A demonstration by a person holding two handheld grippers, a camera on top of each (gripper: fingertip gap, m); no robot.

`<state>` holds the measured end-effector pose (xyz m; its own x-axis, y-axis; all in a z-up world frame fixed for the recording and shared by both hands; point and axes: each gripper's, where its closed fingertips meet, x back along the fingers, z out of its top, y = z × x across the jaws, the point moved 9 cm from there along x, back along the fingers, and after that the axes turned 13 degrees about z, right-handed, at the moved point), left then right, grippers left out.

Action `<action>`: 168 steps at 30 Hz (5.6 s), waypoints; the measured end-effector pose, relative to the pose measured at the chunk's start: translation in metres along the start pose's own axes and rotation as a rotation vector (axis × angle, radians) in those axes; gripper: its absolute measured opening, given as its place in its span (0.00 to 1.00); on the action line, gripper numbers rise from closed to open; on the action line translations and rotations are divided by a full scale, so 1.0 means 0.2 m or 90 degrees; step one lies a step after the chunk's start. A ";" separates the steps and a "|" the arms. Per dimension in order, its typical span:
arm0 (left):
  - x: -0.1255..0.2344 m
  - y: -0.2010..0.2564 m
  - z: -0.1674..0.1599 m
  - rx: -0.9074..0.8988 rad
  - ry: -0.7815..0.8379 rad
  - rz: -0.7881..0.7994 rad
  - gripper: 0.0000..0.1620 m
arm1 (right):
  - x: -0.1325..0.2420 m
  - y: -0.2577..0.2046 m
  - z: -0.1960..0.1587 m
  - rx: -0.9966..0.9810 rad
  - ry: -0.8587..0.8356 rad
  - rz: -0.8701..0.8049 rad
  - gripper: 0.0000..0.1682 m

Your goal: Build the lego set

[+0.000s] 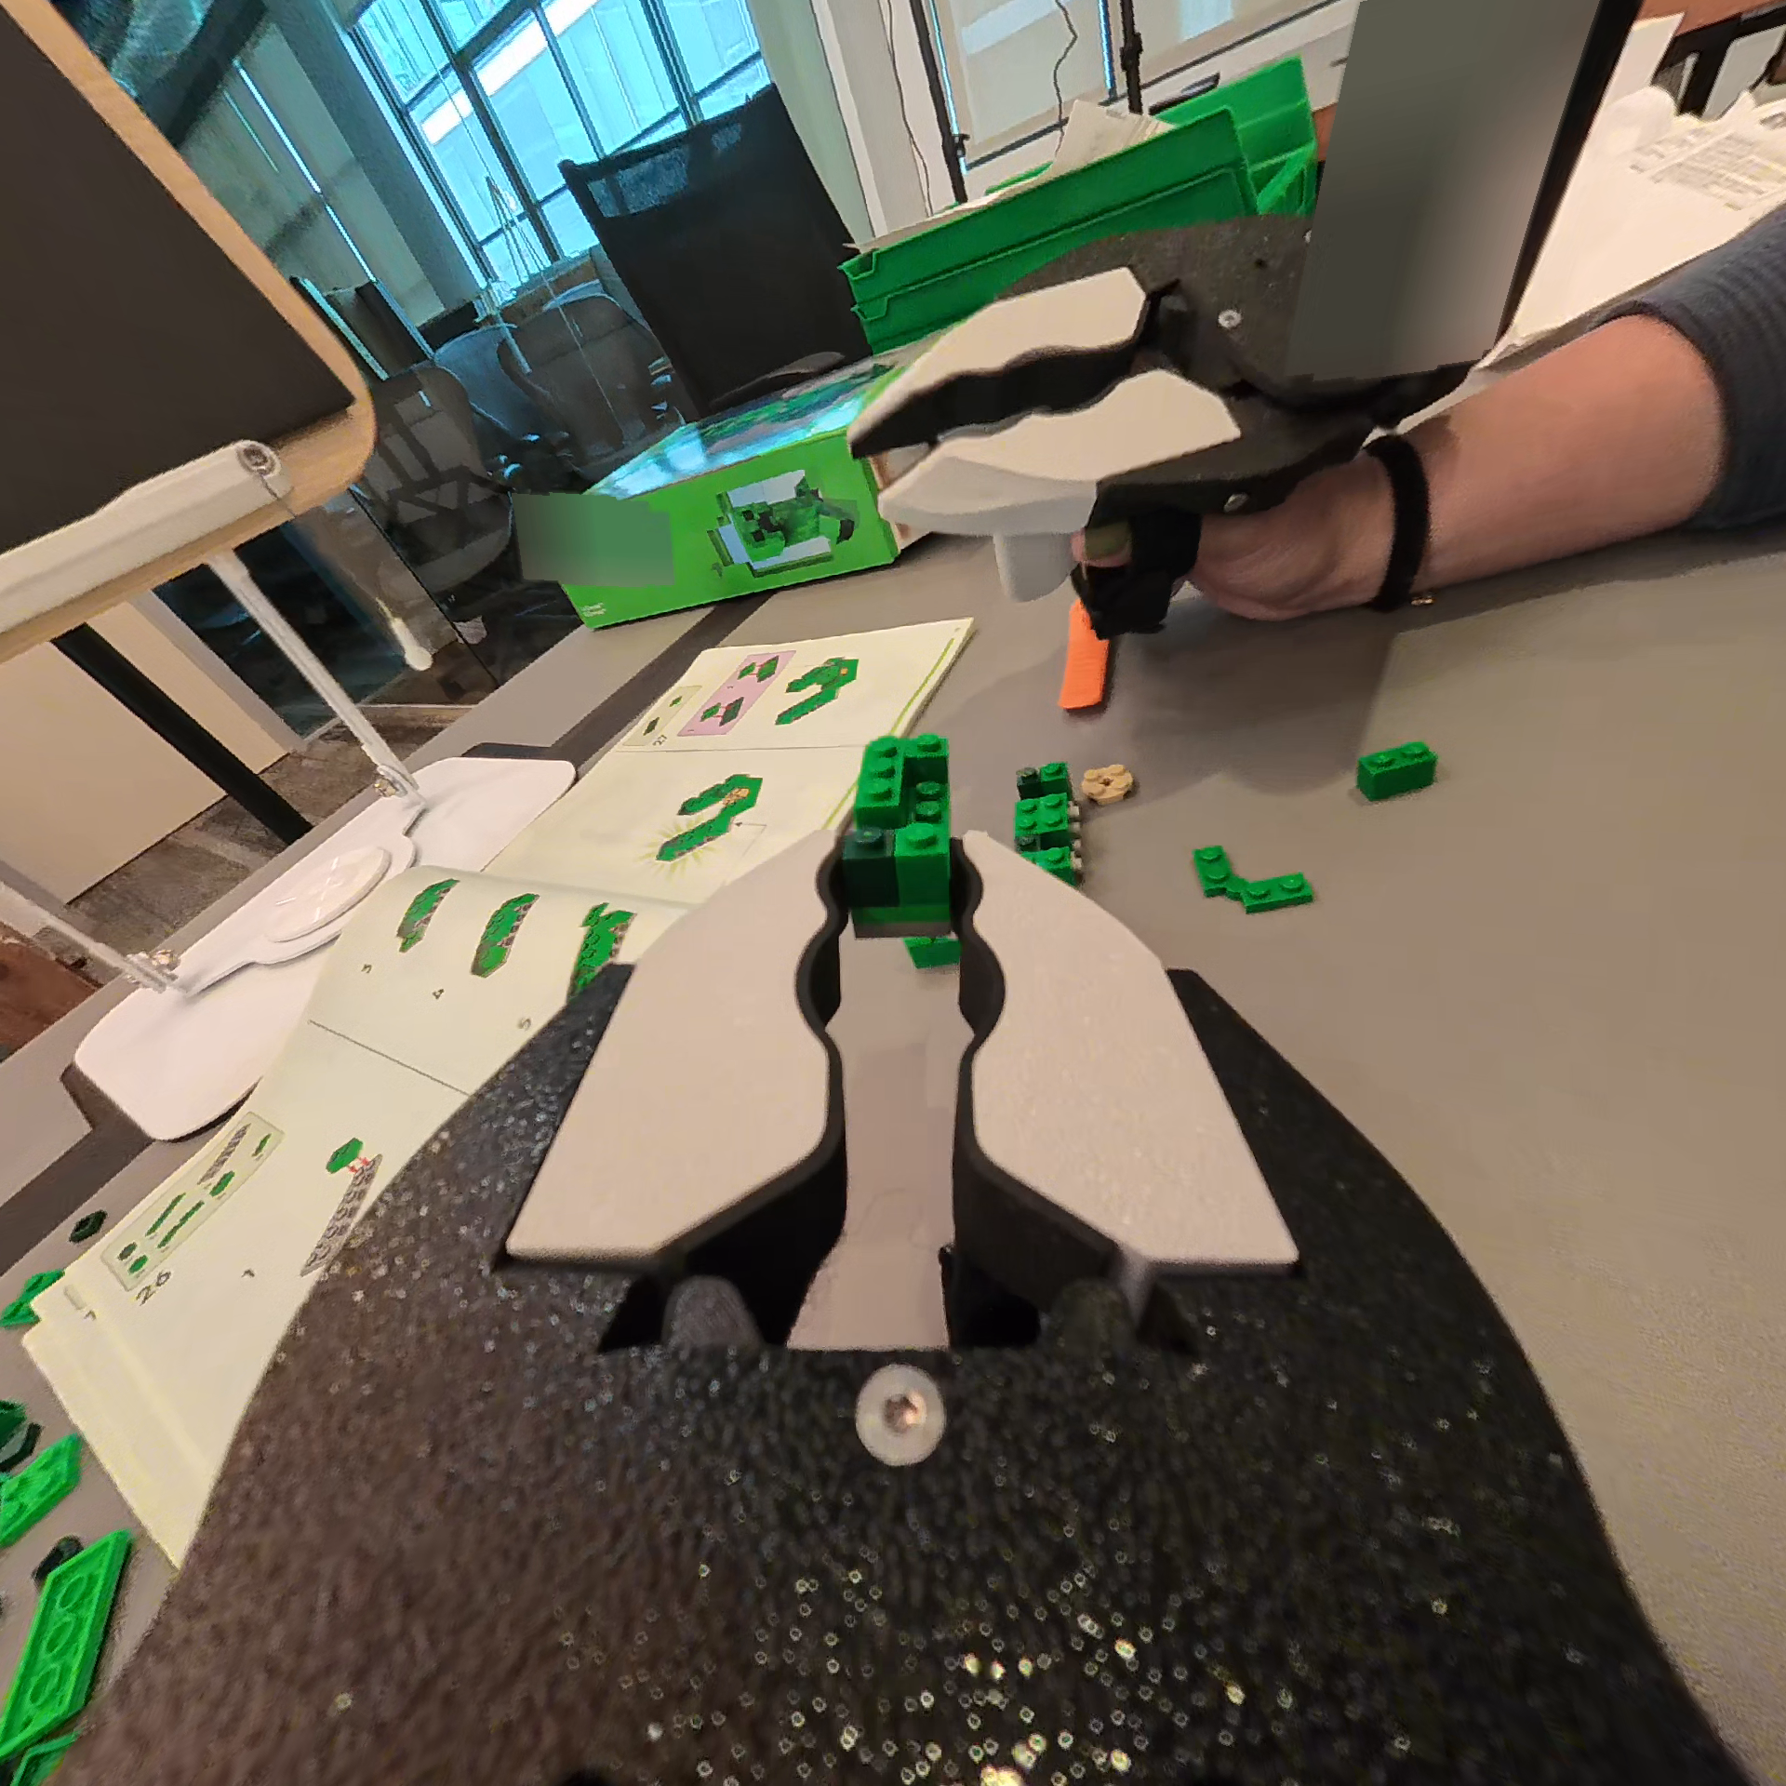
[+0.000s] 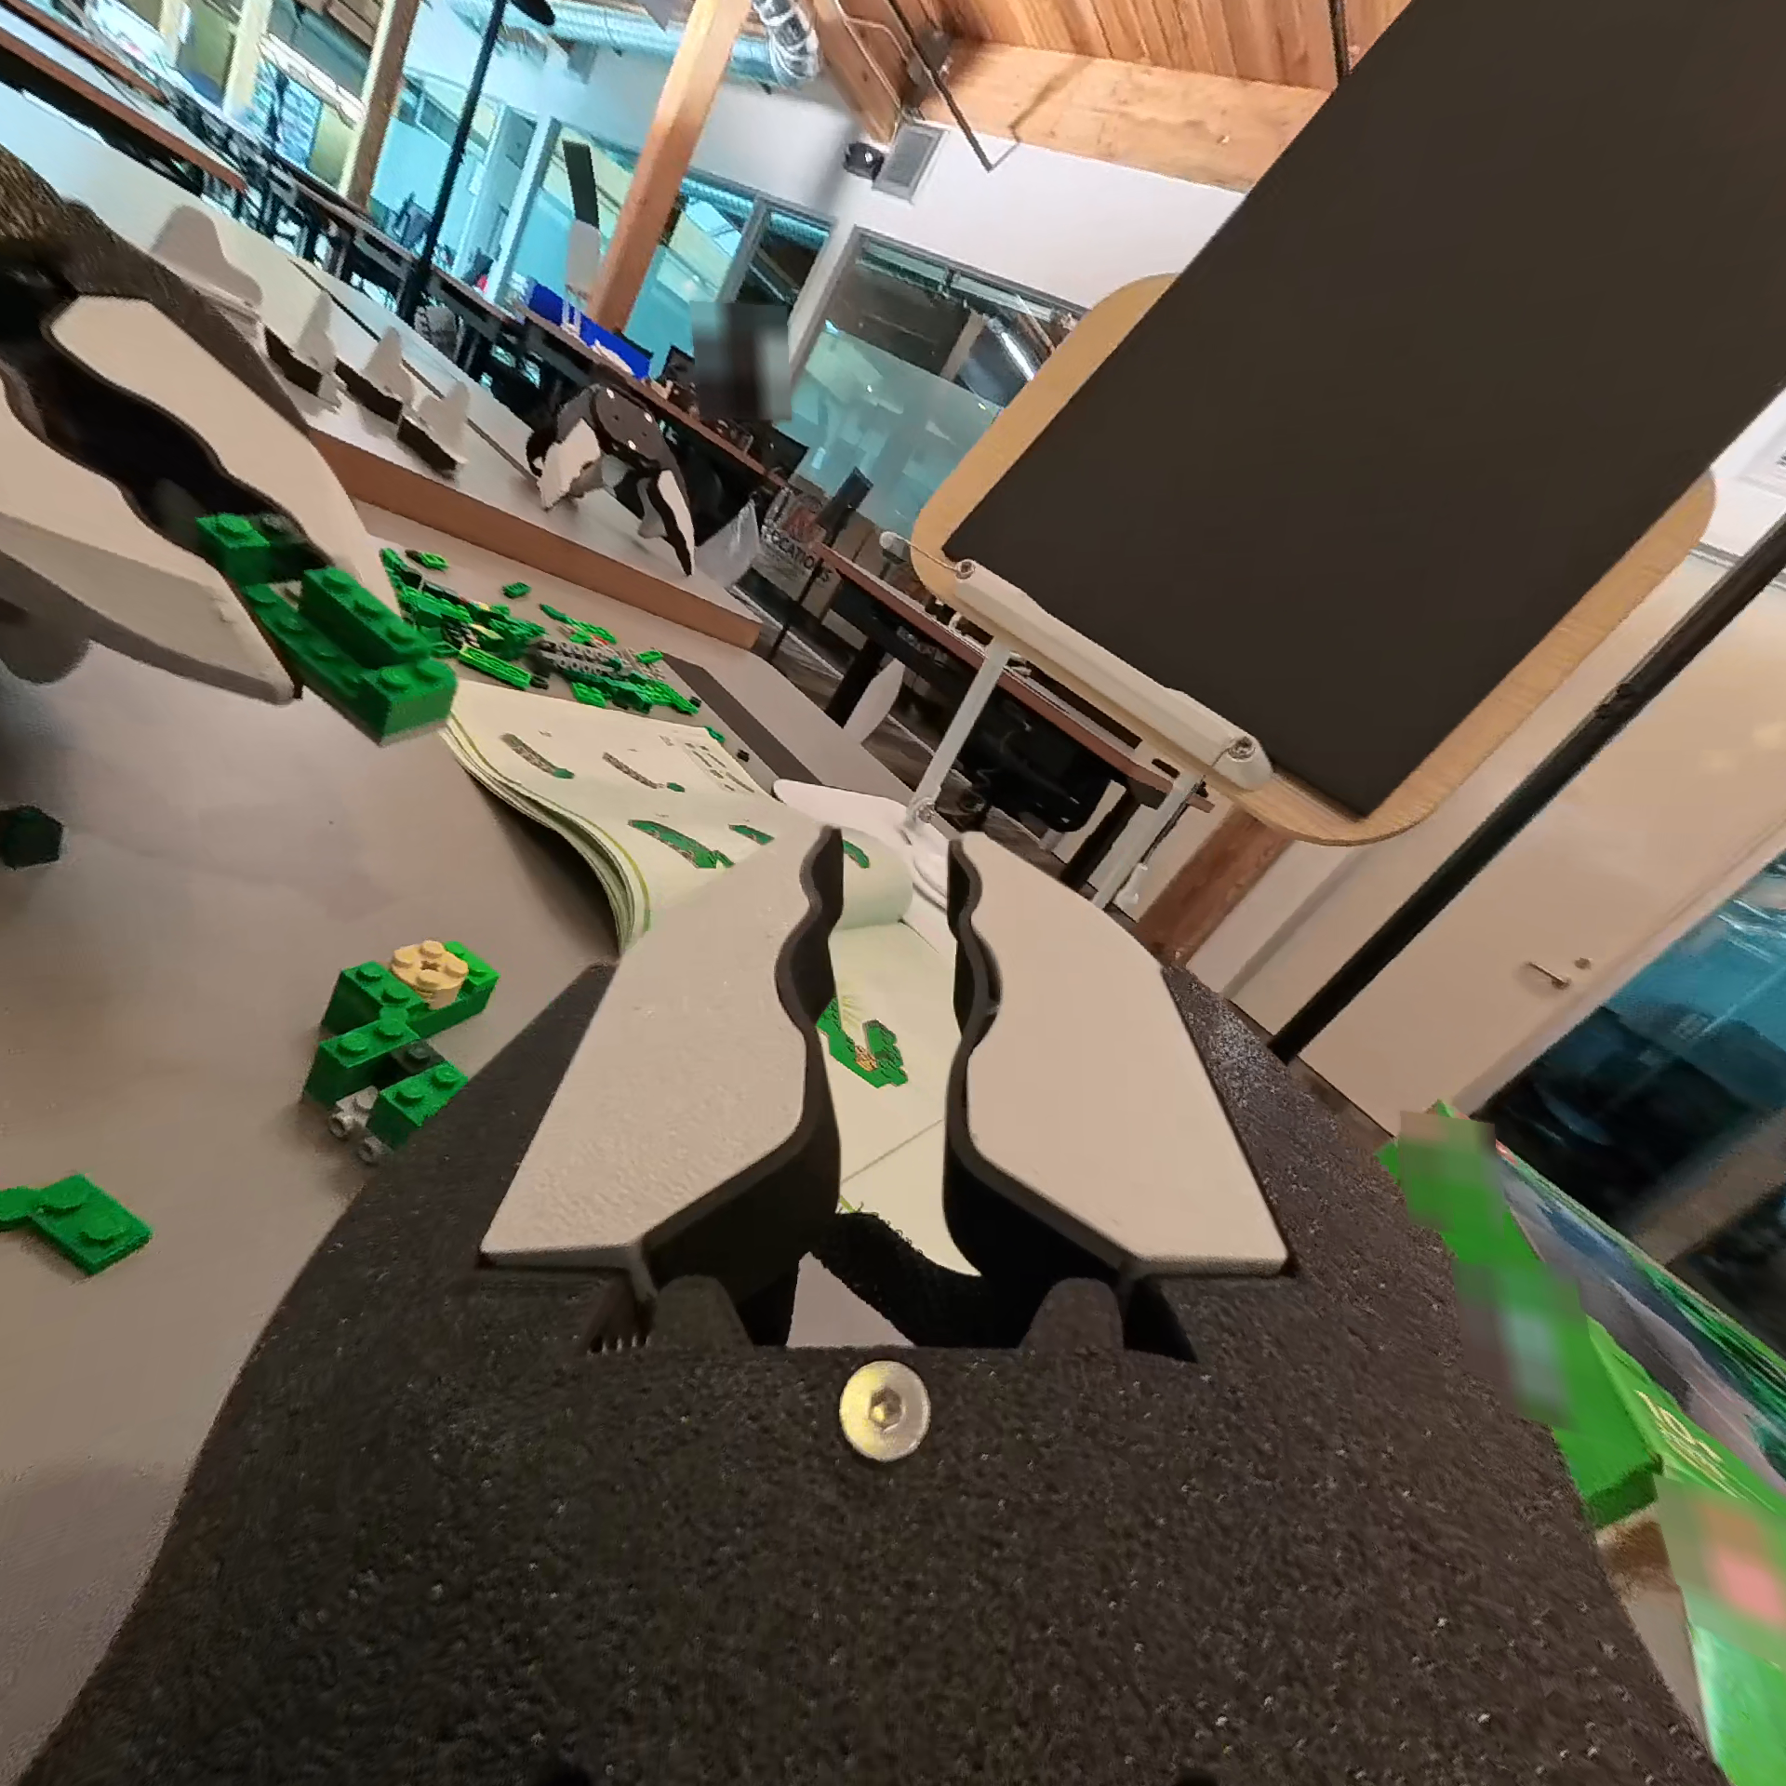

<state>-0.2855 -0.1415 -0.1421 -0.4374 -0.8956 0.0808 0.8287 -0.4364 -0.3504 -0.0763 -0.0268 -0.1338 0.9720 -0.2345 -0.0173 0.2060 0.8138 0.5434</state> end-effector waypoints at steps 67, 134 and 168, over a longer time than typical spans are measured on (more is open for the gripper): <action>0.01 -0.05 0.01 0.056 0.062 0.012 0.11 | -0.01 0.05 -0.02 -0.089 0.040 0.052 0.07; 0.01 -0.02 0.03 0.082 0.078 -0.004 0.12 | 0.31 -0.52 0.20 -0.381 -0.463 0.085 0.26; 0.01 -0.02 0.03 0.081 0.078 -0.009 0.12 | 0.34 -0.45 0.18 -0.389 -0.500 0.107 0.17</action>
<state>-0.2880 -0.1420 -0.1347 -0.4816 -0.8758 -0.0317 0.8566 -0.4627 -0.2284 -0.0318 -0.1344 -0.1542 0.6897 -0.1962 0.6970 0.3096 0.9501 -0.0389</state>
